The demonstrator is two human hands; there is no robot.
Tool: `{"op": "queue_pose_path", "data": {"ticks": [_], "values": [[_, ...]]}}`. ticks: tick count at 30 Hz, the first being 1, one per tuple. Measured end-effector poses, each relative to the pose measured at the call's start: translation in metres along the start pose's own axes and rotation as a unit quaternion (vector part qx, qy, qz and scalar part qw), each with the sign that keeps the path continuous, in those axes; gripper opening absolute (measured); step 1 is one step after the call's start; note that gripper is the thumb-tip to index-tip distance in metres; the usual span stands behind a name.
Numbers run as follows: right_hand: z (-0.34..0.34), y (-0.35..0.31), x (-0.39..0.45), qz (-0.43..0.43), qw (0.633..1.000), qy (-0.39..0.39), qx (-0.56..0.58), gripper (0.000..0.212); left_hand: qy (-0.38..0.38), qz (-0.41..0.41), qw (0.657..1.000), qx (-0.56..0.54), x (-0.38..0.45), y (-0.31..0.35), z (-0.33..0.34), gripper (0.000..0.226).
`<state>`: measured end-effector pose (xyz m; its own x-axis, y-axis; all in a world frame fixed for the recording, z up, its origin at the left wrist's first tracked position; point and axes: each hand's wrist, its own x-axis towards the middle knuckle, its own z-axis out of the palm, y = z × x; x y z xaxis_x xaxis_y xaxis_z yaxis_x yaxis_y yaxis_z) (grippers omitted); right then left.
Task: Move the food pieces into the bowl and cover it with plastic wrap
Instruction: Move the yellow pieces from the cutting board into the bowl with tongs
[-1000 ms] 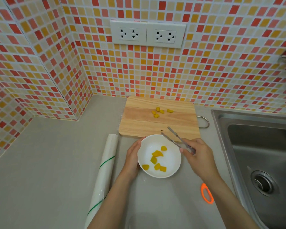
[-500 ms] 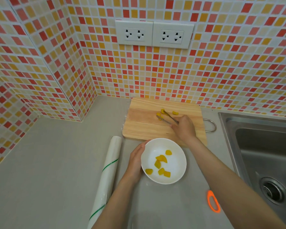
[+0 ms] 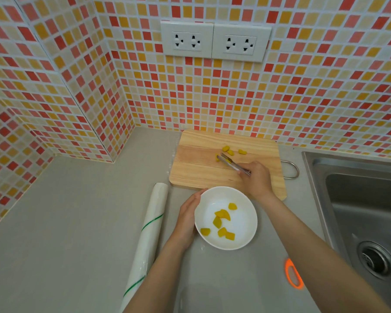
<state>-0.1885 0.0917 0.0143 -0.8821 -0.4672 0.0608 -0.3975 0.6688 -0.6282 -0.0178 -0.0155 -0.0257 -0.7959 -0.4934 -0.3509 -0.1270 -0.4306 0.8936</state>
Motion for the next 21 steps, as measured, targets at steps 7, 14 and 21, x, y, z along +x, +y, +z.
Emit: {"op": "queue_pose_path", "data": {"ticks": [7, 14, 21], "values": [[-0.046, -0.002, -0.078, -0.05, 0.996, 0.018, 0.067, 0.026, 0.007, -0.007, 1.0, -0.014, 0.0, -0.001, 0.002, 0.026], [-0.064, 0.008, -0.13, -0.037, 0.994, -0.105, 0.012, 0.039, -0.007, -0.005, 1.0, -0.016, -0.003, 0.002, 0.003, 0.025], [-0.073, 0.018, -0.101, -0.032, 0.999, -0.018, 0.016, 0.034, -0.008, -0.001, 1.0, -0.017, -0.004, 0.003, 0.003, 0.027]]}}
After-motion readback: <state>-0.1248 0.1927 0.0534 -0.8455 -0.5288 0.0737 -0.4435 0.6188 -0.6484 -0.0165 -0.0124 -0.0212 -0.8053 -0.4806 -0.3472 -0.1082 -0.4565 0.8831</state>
